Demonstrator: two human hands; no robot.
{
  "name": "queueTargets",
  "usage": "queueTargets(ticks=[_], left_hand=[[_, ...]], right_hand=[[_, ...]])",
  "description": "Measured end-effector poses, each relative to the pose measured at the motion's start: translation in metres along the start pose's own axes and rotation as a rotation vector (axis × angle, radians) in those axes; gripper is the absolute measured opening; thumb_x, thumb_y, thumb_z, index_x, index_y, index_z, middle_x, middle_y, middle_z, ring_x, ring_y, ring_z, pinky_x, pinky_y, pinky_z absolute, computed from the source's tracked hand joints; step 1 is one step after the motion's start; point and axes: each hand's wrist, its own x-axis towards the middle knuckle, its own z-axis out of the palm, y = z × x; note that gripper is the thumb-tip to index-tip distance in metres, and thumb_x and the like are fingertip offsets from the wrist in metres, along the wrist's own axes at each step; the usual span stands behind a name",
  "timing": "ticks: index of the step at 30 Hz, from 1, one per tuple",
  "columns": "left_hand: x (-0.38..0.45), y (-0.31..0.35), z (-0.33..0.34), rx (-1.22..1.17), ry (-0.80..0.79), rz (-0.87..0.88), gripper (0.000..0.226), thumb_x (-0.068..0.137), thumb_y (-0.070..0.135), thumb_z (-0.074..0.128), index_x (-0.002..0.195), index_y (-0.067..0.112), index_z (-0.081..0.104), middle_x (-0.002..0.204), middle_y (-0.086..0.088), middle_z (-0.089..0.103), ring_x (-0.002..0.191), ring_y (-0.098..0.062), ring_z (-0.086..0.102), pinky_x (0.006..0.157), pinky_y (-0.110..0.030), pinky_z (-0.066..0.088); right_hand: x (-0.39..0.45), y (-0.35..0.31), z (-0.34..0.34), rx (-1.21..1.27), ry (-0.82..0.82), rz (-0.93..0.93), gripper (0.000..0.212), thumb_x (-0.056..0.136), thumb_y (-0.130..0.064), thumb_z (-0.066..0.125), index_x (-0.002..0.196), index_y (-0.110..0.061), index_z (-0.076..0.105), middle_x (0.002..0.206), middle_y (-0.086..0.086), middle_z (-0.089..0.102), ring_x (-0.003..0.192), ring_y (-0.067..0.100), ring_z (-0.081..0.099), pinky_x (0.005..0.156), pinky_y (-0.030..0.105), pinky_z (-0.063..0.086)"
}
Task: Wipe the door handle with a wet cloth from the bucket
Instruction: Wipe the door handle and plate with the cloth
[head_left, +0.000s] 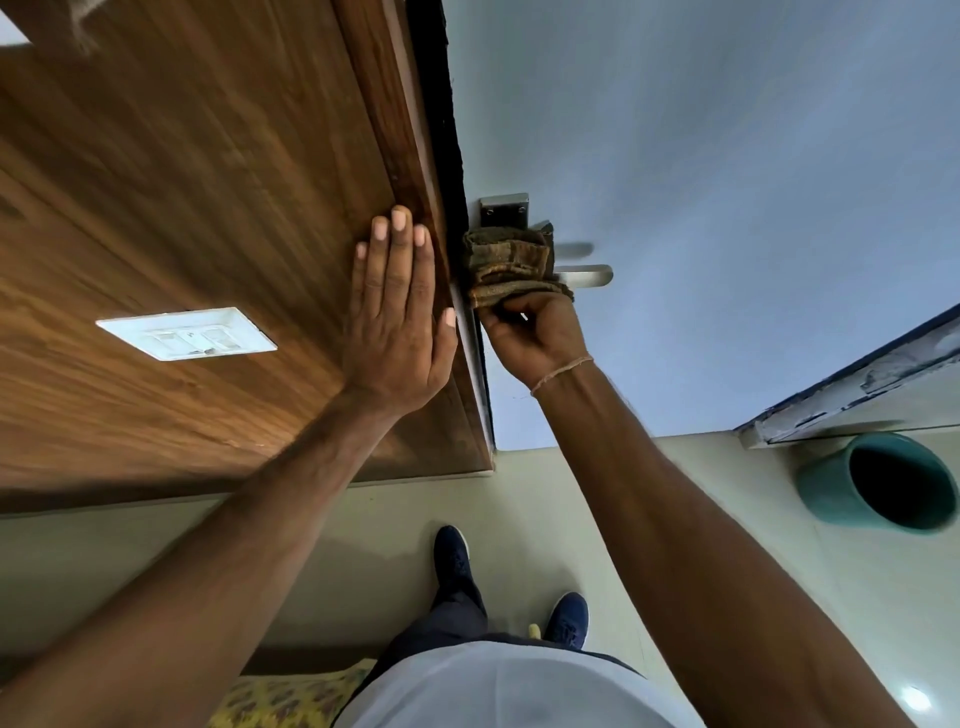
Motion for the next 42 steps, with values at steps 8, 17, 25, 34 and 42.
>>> queueTargets(ticks=[8, 17, 25, 34, 42], left_hand=[[0.001, 0.001, -0.001, -0.011, -0.008, -0.012, 0.081, 0.104, 0.027, 0.053, 0.167, -0.002, 0.011, 0.171, -0.03, 0.026, 0.165, -0.028, -0.001, 0.136, -0.051, 0.014], [0.0, 0.002, 0.001, -0.008, 0.005, -0.014, 0.081, 0.104, 0.028, 0.052, 0.167, -0.001, 0.01, 0.172, -0.029, 0.025, 0.166, -0.028, -0.003, 0.136, -0.051, 0.011], [0.001, 0.004, -0.001, -0.021, 0.03, -0.018, 0.074, 0.106, 0.03, 0.045, 0.166, -0.004, 0.019, 0.171, -0.029, 0.027, 0.165, -0.031, 0.003, 0.136, -0.052, 0.015], [0.001, 0.003, -0.003, -0.007, 0.015, -0.012, 0.071, 0.106, 0.03, 0.044, 0.165, -0.004, 0.024, 0.172, -0.027, 0.028, 0.164, -0.037, 0.017, 0.136, -0.05, 0.015], [0.001, 0.002, -0.007, -0.008, -0.009, -0.011, 0.074, 0.105, 0.026, 0.053, 0.166, -0.003, 0.023, 0.173, -0.026, 0.024, 0.164, -0.037, 0.015, 0.136, -0.05, 0.016]], right_hand=[[-0.006, 0.003, 0.007, 0.163, -0.096, 0.03, 0.049, 0.069, 0.011, 0.036, 0.11, 0.005, 0.064, 0.115, 0.023, 0.067, 0.122, 0.041, 0.059, 0.097, 0.053, 0.053], [-0.002, -0.014, -0.015, -0.16, 0.222, -0.345, 0.035, 0.09, 0.006, 0.056, 0.123, -0.004, 0.062, 0.124, 0.02, 0.071, 0.116, 0.035, 0.069, 0.092, 0.051, 0.062], [-0.004, -0.016, -0.02, -1.642, 0.171, -1.356, 0.043, 0.086, -0.016, 0.058, 0.128, -0.018, 0.066, 0.123, 0.005, 0.062, 0.112, 0.028, 0.053, 0.094, 0.04, 0.05], [0.011, -0.017, -0.024, -2.302, -0.067, -1.645, 0.037, 0.098, -0.028, 0.054, 0.131, -0.017, 0.067, 0.13, 0.009, 0.066, 0.114, 0.034, 0.06, 0.096, 0.044, 0.047], [0.018, -0.026, -0.012, -2.692, -0.594, -1.761, 0.033, 0.1, -0.025, 0.05, 0.099, -0.019, 0.082, 0.096, 0.001, 0.075, 0.116, 0.034, 0.062, 0.107, 0.045, 0.049]])
